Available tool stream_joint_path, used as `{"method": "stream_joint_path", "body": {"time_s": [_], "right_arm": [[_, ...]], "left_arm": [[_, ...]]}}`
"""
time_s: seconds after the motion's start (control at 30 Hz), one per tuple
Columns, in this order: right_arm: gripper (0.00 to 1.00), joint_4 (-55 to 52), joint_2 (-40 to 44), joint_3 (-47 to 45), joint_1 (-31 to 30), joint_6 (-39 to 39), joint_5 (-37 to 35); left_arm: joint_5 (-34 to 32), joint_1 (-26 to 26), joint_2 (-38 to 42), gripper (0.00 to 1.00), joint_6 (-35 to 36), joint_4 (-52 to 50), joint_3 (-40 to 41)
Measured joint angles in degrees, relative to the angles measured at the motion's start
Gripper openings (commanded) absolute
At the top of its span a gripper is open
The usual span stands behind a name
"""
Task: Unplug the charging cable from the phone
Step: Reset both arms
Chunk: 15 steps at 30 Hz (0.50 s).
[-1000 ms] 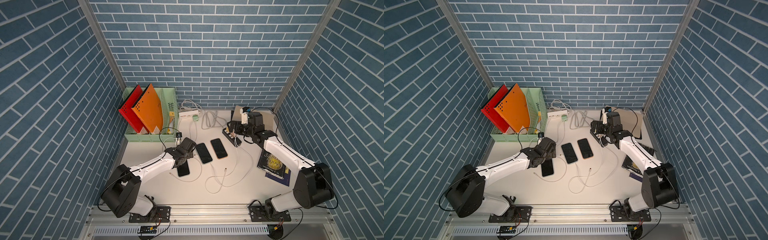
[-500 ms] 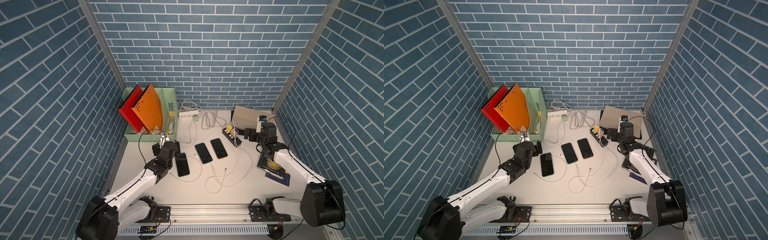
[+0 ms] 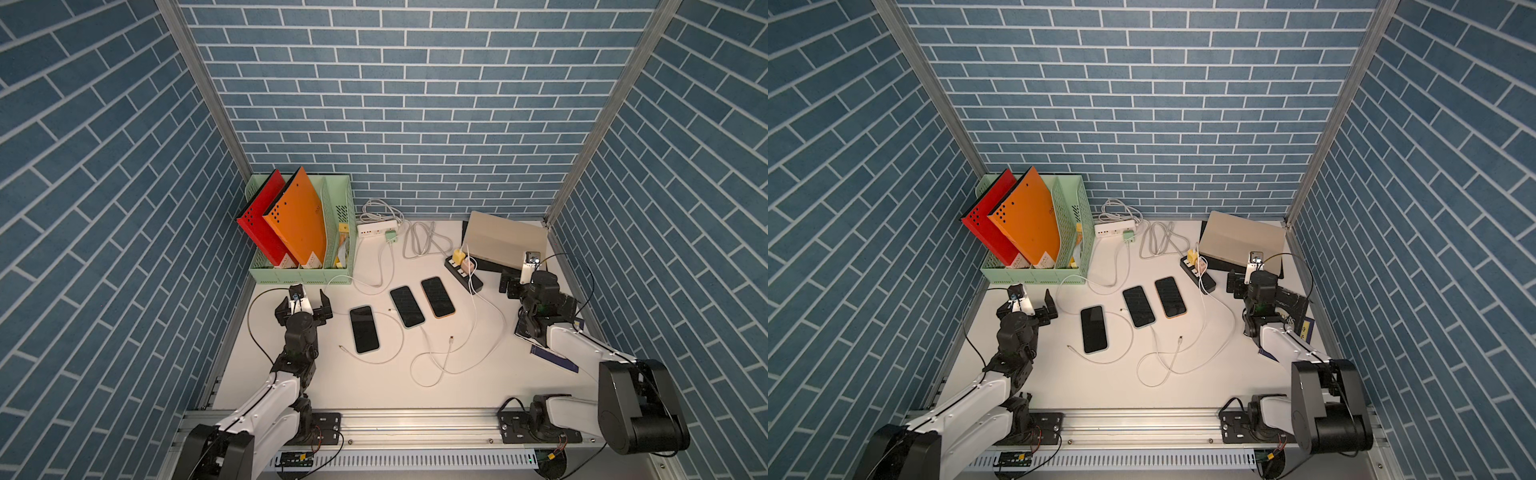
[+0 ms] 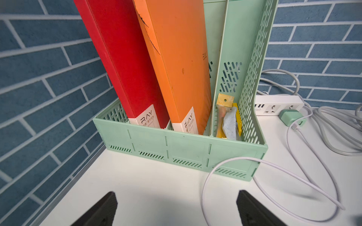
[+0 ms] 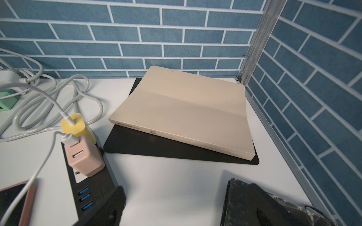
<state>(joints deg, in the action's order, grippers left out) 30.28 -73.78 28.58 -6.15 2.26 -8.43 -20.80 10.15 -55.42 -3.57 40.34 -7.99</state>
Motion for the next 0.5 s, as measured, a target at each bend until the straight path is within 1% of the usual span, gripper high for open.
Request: {"method": "stream_joint_path", "body": {"time_s": [0.27,0.43,0.5], "right_arm": [[0.99,13.88,-3.76,-6.23,4.0,-1.68,3.34],[0.99,19.63,-6.32,-7.26,5.16,-1.92,7.52],[0.99,23.56,-7.13,-9.18,5.2,-2.32,8.81]], "left_arm": [[6.01,-2.16,-18.71,1.0,3.5,11.15,-4.74],[10.03,-2.43,-23.63,1.0,5.6,16.83,-5.92],[11.17,-2.51,-24.59,1.0,6.25,19.71,-5.6]]}}
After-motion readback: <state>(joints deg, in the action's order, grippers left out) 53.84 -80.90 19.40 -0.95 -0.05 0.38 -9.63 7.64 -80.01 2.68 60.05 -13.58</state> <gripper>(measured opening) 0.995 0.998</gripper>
